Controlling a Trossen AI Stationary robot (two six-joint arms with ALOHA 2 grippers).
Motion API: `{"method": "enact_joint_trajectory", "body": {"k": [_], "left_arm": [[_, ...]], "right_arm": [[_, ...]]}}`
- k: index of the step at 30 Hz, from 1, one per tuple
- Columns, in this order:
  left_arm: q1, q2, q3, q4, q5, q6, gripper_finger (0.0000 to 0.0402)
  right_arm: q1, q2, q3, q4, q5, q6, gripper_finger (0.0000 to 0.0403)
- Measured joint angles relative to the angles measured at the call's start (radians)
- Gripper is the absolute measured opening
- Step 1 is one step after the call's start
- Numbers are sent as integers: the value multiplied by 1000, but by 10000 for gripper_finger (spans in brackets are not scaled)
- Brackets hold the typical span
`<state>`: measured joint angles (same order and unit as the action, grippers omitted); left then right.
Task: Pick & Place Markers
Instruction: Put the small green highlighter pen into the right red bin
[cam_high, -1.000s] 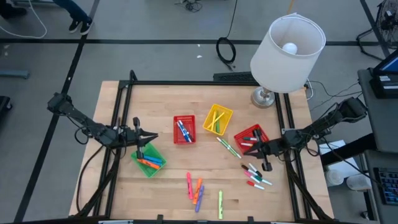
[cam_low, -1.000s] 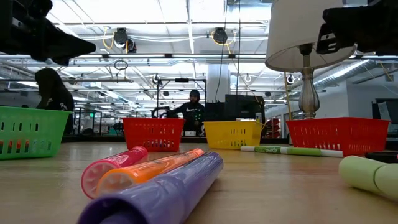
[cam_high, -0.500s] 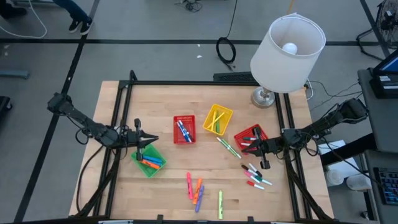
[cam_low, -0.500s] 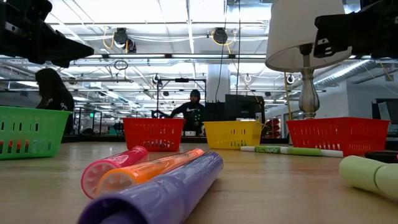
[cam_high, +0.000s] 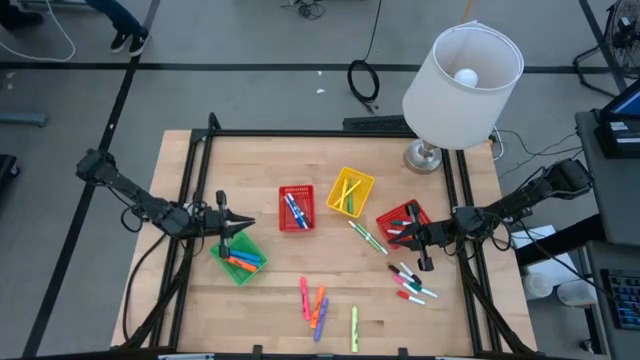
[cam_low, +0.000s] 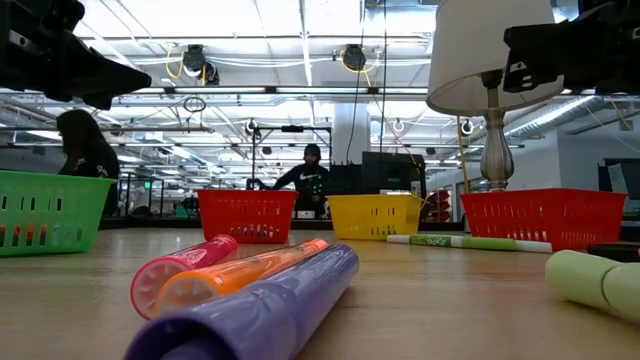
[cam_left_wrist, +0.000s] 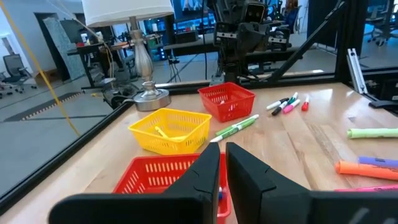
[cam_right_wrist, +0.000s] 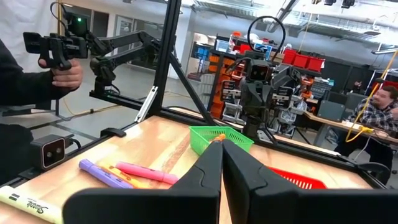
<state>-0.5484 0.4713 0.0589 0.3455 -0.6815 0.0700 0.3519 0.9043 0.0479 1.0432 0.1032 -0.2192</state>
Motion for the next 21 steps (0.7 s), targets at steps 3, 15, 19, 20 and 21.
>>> {"method": "enact_joint_trajectory", "body": {"k": [3, 15, 19, 20, 21], "left_arm": [[0, 0, 0, 1, 0, -14, 37], [0, 0, 0, 34, 0, -50, 37], [0, 0, 0, 33, 0, -53, 37], [0, 0, 0, 33, 0, -53, 37], [0, 0, 0, 33, 0, -53, 37]], "right_arm": [[0, 0, 0, 3, 3, 13, 0], [0, 0, 0, 14, 80, 47, 0], [0, 0, 0, 14, 83, 54, 0], [0, 0, 0, 15, 83, 53, 0], [0, 0, 0, 15, 83, 53, 0]]}}
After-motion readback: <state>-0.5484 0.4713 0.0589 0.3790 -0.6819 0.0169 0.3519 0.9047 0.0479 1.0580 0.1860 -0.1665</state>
